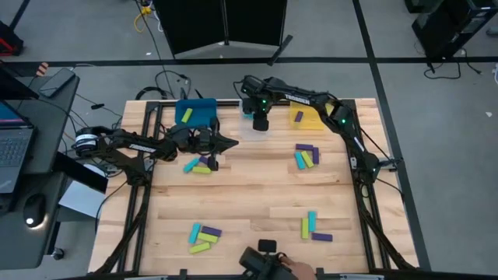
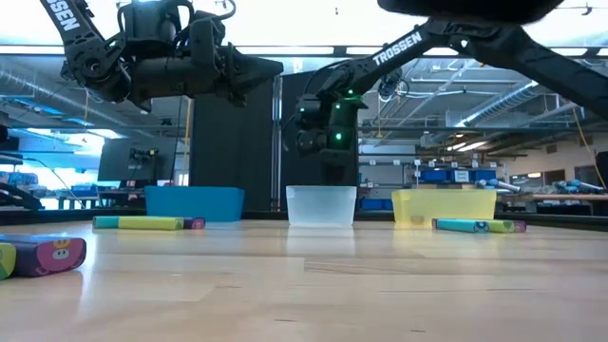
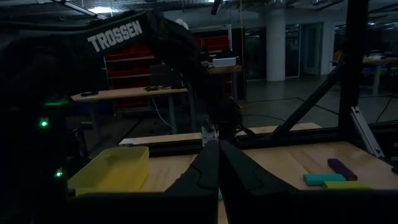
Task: Sort blocks
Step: Put the blue block into the transparent bin
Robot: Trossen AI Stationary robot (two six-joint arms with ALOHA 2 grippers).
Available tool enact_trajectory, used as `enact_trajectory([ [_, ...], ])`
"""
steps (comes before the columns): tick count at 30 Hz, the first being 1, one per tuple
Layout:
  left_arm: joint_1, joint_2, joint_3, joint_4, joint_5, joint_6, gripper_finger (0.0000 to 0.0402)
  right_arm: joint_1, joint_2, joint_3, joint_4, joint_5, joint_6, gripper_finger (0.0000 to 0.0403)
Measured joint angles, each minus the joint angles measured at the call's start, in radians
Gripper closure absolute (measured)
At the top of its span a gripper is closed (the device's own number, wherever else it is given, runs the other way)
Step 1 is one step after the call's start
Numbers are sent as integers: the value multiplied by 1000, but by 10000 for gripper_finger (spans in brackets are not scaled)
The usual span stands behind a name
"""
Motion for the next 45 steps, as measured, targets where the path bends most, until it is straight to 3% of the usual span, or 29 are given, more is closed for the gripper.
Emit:
enact_trajectory([
  [20, 0, 0, 0, 0, -2, 5, 391, -10, 2, -19, 71, -24, 59, 283],
  [32, 0, 0, 0, -8, -3, 8, 391, -10, 2, -20, 75, -23, 65, 259],
  [37, 0, 0, 0, -35, 46, -30, 391, -10, 2, -20, 60, -23, 60, 256],
  [45, 0, 0, 0, -54, 21, -11, 391, -10, 2, -20, 55, 38, 56, 244],
])
